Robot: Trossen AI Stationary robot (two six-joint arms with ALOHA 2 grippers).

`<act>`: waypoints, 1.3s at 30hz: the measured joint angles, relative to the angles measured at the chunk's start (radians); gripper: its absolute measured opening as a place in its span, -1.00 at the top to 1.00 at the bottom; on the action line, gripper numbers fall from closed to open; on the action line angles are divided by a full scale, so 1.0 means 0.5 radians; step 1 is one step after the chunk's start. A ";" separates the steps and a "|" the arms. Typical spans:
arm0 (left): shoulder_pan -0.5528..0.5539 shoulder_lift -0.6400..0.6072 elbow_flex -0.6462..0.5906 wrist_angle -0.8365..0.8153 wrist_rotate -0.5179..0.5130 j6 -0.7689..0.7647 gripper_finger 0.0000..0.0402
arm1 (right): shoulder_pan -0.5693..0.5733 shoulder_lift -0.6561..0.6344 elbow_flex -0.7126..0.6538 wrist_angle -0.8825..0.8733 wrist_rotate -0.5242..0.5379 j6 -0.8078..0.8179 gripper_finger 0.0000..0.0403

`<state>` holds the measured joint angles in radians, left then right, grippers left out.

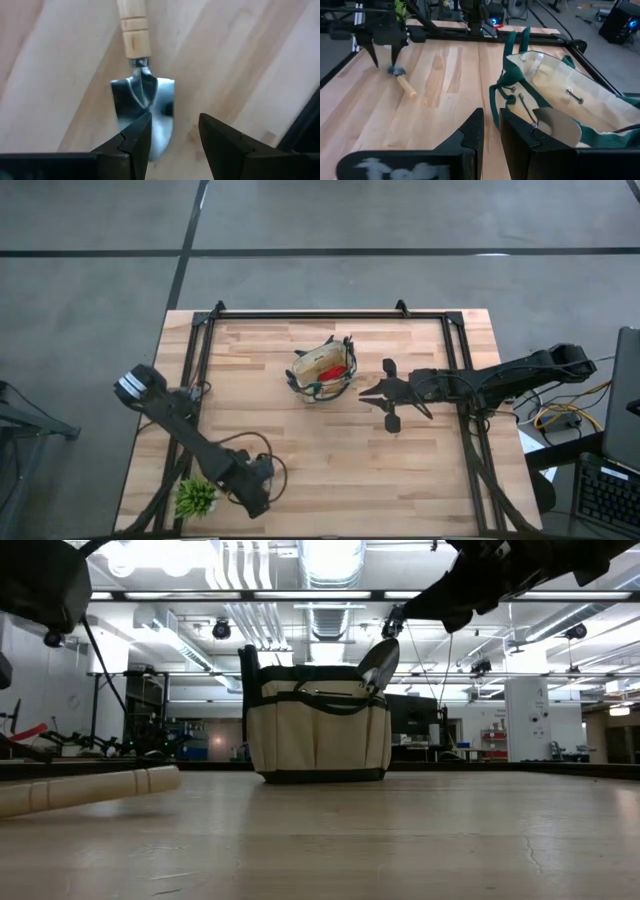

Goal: Pick & Place Garden tools in Gardening bag
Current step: Put the brown trowel into the brown gardening bag

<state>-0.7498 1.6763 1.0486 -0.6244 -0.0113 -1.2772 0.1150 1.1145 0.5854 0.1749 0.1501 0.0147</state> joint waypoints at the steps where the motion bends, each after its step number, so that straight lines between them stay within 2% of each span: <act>1: 0.000 0.022 0.022 -0.026 -0.019 0.012 0.17 | 0.000 0.000 0.000 -0.001 0.000 0.000 0.74; 12: 0.000 0.238 0.157 -0.283 -0.107 0.100 0.17 | 0.000 0.000 0.000 -0.002 0.000 -0.021 0.74; 15: 0.000 0.271 0.176 -0.418 -0.113 0.100 0.18 | 0.000 0.000 0.000 -0.001 0.000 -0.021 0.74; 21: 0.000 0.276 0.171 -0.475 -0.221 0.157 0.27 | 0.000 0.000 0.000 0.008 0.000 -0.021 0.74; 27: 0.008 0.277 0.171 -0.566 -0.302 0.192 0.48 | 0.000 0.000 0.000 0.033 0.000 -0.021 0.74; 34: 0.018 0.266 0.176 -0.691 -0.404 0.263 0.93 | 0.000 0.000 -0.001 0.035 0.000 -0.021 0.74; 39: 0.025 0.241 0.179 -0.690 -0.565 0.281 0.96 | 0.000 0.000 -0.003 0.034 0.000 -0.020 0.74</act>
<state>-0.7373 1.7969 1.1381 -0.9695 -0.2937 -1.1365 0.1150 1.1145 0.5838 0.1921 0.1501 0.0048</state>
